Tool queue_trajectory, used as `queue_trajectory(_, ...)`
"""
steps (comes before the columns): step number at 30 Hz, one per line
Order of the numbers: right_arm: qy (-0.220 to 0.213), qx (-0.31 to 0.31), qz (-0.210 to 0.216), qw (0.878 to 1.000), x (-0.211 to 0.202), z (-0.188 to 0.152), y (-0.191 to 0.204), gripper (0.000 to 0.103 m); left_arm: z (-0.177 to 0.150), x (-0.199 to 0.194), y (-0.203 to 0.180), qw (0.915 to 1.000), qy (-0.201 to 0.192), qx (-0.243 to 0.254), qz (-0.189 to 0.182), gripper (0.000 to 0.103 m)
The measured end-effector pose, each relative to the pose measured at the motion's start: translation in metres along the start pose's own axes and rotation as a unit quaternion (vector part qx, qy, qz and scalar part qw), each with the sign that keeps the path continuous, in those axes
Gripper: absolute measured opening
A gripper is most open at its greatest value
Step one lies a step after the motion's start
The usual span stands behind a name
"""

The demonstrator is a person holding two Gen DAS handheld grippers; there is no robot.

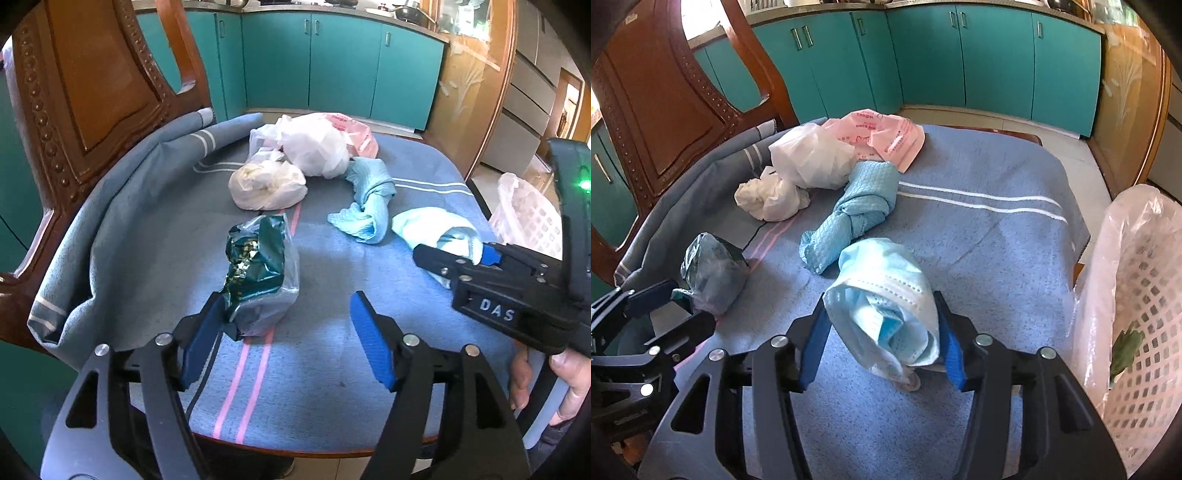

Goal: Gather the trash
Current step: 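Lift the blue mask with the right gripper while the left gripper regrasps the green bag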

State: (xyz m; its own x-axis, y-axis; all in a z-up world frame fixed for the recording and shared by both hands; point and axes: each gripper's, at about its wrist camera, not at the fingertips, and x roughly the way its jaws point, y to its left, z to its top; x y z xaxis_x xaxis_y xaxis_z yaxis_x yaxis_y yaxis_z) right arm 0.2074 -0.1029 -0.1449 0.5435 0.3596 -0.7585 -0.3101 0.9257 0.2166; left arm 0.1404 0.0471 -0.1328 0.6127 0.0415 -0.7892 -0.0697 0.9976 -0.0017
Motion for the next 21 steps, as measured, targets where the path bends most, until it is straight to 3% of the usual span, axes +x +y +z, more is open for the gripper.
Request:
queue_trajectory(6,-0.001,-0.010,0.009,1.000,-0.003,0.000,0.005,0.035,-0.001,0.001,0.003,1.0000,0.000,-0.005,0.005,0.074)
queue_trajectory(11,-0.005,-0.012,0.015,1.000,-0.008,0.001,0.006,0.034,0.000,0.002,0.011,0.9998,-0.005,-0.010,0.016,0.079)
queue_trajectory(21,-0.002,-0.022,0.021,1.000,-0.010,0.001,0.010,0.034,0.011,0.026,0.026,0.9979,0.021,-0.059,-0.015,0.085)
